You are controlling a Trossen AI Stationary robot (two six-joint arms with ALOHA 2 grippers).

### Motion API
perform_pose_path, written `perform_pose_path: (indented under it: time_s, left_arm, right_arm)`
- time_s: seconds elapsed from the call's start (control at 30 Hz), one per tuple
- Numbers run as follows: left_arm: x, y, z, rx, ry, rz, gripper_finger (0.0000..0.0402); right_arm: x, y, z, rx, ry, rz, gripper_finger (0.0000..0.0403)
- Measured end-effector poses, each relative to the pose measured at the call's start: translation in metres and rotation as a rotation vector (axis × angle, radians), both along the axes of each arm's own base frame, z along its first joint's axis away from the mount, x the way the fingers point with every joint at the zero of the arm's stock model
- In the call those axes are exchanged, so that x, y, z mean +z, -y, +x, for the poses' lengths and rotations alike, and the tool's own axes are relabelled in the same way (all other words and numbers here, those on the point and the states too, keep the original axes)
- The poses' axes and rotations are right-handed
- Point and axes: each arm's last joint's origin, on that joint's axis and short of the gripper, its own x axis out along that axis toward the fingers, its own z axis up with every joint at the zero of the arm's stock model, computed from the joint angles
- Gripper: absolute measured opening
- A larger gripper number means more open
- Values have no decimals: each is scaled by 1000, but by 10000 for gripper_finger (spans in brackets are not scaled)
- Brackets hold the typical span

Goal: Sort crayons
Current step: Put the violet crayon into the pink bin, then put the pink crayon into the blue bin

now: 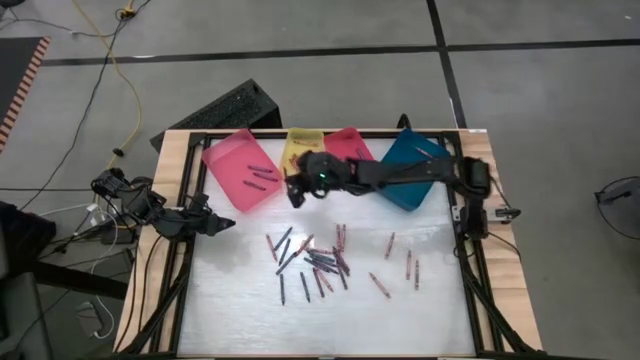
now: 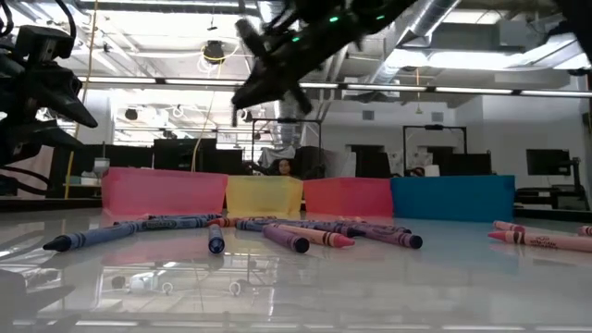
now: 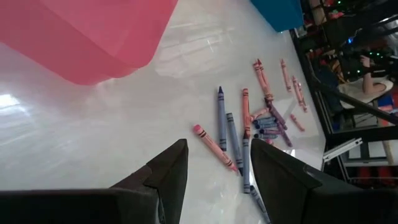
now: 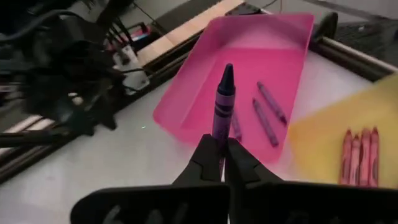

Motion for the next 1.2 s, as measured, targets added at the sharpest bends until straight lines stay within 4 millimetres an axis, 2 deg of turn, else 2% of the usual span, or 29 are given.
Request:
perform_pose_path:
  time_s: [0.17,0.3,0.4,0.53,0.7,0.93,1.0,1.2]
  left_arm:
    - [0,0,0,1,0,1,165]
    - [0,0,0,1,0,10,165]
    - [0,0,0,-3,-1,12,165]
    - [0,0,0,-6,-2,14,165]
    - [0,0,0,-10,-4,21,165]
    - [0,0,0,-6,-2,25,165]
    - [0,0,0,-6,-2,25,165]
    - [0,-1,0,8,2,44,165]
  right_arm:
    - [-6,22,40,7,-31,-83,0]
    - [-23,36,70,9,-59,-116,0]
    - [-38,40,88,13,-92,-119,0]
    - [-48,47,100,14,-154,-107,1]
    - [-51,50,102,24,-226,-112,28]
    - [-50,52,99,43,-238,-96,77]
    - [-41,50,97,83,-220,-76,81]
    - [11,37,69,196,-280,6,81]
